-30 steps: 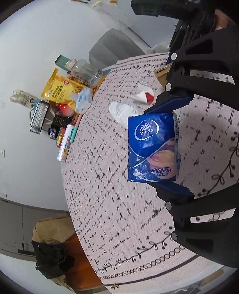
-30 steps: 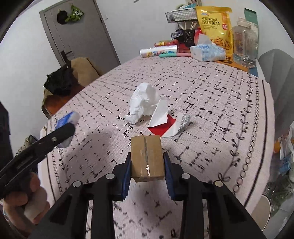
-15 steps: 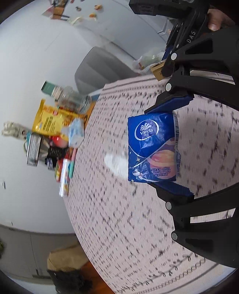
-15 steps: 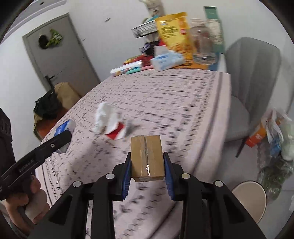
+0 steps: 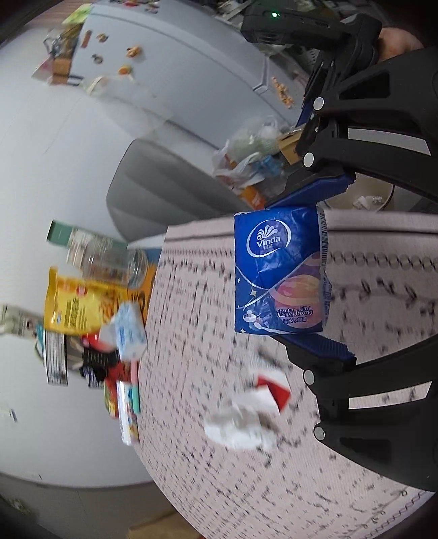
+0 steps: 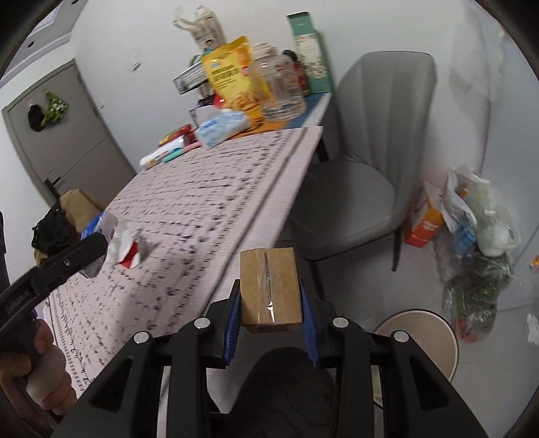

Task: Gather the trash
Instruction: 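Carry the tissue pack and cardboard box over the beige bin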

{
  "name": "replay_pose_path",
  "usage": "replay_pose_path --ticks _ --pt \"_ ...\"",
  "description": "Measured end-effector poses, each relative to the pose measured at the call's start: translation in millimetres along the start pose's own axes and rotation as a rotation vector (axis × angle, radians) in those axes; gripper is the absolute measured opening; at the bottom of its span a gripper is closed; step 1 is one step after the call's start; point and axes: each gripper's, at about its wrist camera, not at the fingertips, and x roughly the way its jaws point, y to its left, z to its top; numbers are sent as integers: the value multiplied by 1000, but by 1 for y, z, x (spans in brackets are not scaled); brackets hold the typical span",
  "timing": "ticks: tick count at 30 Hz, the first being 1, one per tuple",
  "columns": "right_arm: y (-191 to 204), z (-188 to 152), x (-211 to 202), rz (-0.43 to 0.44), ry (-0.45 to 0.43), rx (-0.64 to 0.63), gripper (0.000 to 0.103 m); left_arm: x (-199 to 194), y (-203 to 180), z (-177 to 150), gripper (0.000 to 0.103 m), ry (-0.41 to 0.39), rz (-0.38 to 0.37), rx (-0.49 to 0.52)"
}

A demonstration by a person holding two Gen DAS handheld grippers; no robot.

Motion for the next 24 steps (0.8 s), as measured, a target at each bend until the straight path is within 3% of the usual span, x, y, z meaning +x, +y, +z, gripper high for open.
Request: replay_pose_path --ticks 13,24 --pt "-84 -21 -11 -97 6 106 32 49 -63 3 67 88 -66 75" --pt "-144 -42 8 -143 45 194 33 96 -109 -9 67 185 -84 132"
